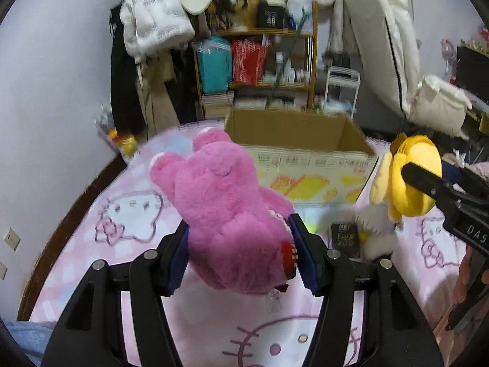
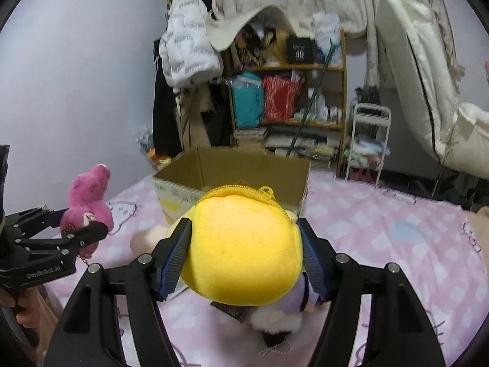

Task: Organize soft objects
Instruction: 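Lift pink bear with left tool while right tool lifts yellow dog toward box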

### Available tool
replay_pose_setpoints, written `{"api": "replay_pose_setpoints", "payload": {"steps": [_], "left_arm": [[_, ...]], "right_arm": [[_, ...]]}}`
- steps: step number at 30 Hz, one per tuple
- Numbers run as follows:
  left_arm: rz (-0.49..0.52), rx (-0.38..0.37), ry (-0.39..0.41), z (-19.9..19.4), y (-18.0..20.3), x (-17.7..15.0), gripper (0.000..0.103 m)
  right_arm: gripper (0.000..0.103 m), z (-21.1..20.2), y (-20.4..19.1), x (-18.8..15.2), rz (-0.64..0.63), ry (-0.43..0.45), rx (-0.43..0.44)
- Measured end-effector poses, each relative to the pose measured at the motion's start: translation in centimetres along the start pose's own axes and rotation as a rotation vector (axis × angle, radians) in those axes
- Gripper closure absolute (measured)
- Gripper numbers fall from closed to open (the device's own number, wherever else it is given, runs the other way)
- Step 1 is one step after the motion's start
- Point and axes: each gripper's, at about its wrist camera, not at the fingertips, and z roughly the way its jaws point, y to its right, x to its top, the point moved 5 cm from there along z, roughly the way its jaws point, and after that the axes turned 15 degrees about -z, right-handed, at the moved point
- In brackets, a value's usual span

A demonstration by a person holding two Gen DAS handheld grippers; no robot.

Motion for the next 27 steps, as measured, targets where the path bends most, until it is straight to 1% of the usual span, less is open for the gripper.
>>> {"api": "replay_pose_setpoints", "payload": {"steps": [4,9,13,16,21,27], "left_arm": [[0.020,-0.019,0.088,-2.1,0.6,1.8,0.043],[0.018,-0.047,0.158,-4.4,1.0,4.5,0.043],[0.042,-0.055,0.220,-5.4,1.6,6.7,0.043],[0.053,-0.054,0.252,-5.6,2.0,8.3,0.043],[0.067,-0.078,0.298,-5.7,3.3,11.1,0.043],[0.078,-0.111,0.323,-4.1,4.8,13.2,0.043]], "right_arm": [[0.031,-1.3,0.5,1.3,0.003,0.048,-0.027],[0.031,-3.0,1.6,3.6,-0.013,0.107,-0.069],[0.031,-3.6,2.8,5.7,-0.004,0.146,-0.081],[0.031,-3.7,3.7,7.3,-0.010,0.171,-0.099],[0.031,-3.4,4.8,9.5,-0.016,0.200,-0.118],[0.031,-2.3,5.5,11.5,-0.036,0.228,-0.129]]}}
